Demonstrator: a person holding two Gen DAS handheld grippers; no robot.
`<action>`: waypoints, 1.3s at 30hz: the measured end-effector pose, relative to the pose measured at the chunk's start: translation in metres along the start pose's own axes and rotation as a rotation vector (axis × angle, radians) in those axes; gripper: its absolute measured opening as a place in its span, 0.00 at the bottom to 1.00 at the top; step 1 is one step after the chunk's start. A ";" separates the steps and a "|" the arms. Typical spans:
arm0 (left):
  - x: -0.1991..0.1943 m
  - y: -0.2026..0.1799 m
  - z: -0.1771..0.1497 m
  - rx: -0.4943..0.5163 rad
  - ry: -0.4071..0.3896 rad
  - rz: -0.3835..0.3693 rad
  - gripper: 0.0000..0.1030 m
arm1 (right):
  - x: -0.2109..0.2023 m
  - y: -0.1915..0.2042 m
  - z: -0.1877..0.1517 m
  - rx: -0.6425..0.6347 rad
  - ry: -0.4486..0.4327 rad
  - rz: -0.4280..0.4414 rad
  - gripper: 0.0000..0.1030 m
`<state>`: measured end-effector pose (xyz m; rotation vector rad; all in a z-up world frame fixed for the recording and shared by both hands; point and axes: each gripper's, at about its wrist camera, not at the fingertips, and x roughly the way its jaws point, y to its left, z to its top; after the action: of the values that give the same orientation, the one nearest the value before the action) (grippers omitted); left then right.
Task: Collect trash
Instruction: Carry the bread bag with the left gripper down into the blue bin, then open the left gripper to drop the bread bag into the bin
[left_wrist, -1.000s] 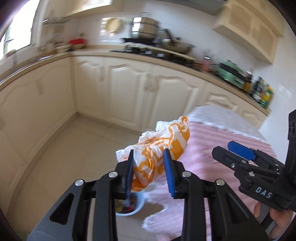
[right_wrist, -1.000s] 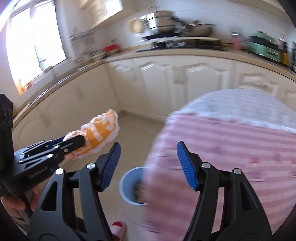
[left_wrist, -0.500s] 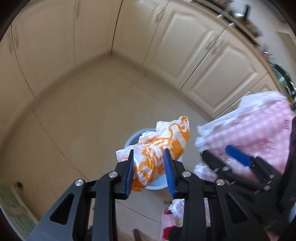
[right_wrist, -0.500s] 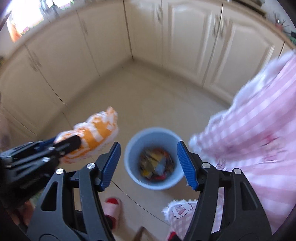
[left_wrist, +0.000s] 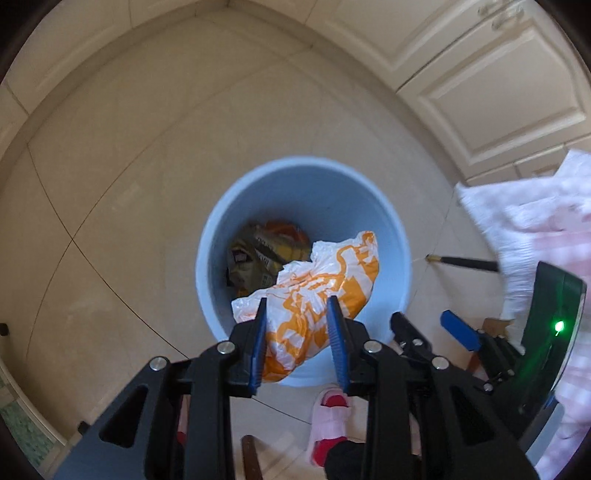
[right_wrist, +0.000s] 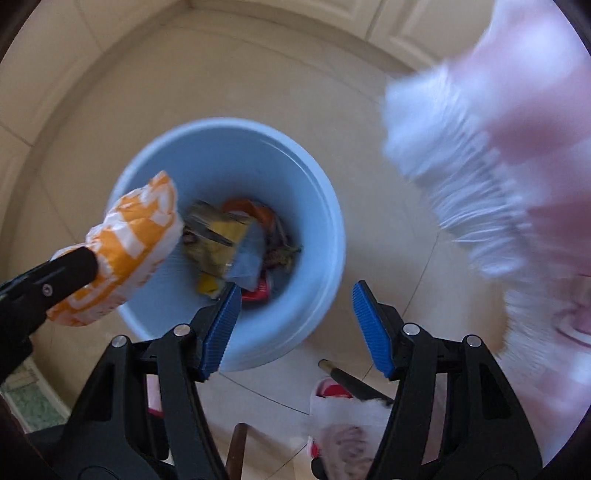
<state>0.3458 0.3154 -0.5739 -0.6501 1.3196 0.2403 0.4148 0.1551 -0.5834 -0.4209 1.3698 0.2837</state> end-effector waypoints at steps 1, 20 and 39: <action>0.006 -0.002 0.000 0.011 0.003 0.007 0.28 | 0.011 -0.004 0.000 0.004 0.018 -0.007 0.61; 0.066 -0.005 -0.015 0.060 0.102 0.049 0.31 | 0.073 -0.020 -0.008 0.040 0.176 0.052 0.23; 0.050 -0.009 -0.008 0.089 0.082 0.129 0.59 | 0.065 -0.016 -0.011 0.020 0.136 0.054 0.52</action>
<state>0.3570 0.2943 -0.6197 -0.5047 1.4451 0.2604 0.4239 0.1326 -0.6468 -0.3930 1.5175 0.2900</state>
